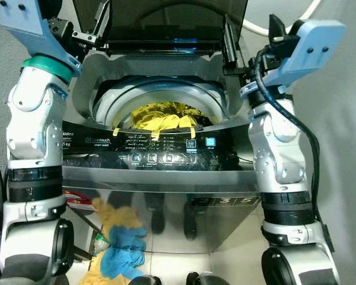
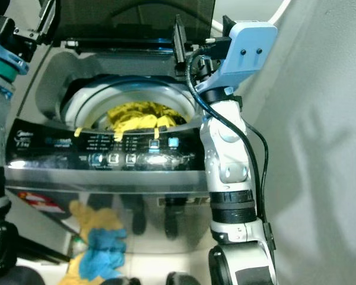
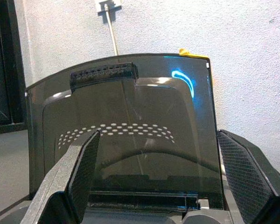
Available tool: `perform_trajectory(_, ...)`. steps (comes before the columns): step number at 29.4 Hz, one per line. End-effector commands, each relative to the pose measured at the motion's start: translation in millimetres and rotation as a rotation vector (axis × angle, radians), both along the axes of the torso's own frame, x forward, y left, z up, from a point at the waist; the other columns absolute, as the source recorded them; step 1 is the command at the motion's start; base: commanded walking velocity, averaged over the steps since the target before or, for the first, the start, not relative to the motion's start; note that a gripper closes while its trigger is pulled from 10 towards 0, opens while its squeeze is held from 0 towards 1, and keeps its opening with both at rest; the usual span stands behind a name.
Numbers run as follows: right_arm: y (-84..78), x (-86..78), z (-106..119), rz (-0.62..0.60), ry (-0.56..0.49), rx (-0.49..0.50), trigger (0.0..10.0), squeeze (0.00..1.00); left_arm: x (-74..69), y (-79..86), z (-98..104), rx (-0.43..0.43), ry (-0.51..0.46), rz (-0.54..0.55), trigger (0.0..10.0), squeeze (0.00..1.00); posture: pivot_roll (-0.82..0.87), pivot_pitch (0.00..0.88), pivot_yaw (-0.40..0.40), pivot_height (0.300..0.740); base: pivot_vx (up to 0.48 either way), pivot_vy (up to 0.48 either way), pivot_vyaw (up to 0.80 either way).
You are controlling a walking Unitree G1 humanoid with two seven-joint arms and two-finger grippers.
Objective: Clothes washing
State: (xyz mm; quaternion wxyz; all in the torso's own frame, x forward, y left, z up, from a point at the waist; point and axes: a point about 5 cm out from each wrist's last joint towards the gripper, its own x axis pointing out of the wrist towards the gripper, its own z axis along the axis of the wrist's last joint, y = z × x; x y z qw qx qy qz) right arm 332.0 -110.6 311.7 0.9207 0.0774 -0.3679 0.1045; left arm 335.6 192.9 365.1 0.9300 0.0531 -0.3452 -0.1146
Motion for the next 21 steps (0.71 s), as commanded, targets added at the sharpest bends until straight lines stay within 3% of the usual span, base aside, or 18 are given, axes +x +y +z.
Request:
perform_trajectory(1,2.3,0.0,-4.4,0.000,0.008,0.003,10.0,0.00,0.0,1.4,0.9,0.007,0.004,-0.001,10.0,0.00,0.12,0.026,0.127,0.740,0.000,0.000,0.00)
perform_trajectory(21,6.1,-2.4,-9.6,-0.021,0.001,0.020,10.0,0.00,4.0,1.0,5.7,0.050,0.021,-0.014,10.0,0.00,0.15,0.024,0.182,0.740,0.000,0.000,0.00)
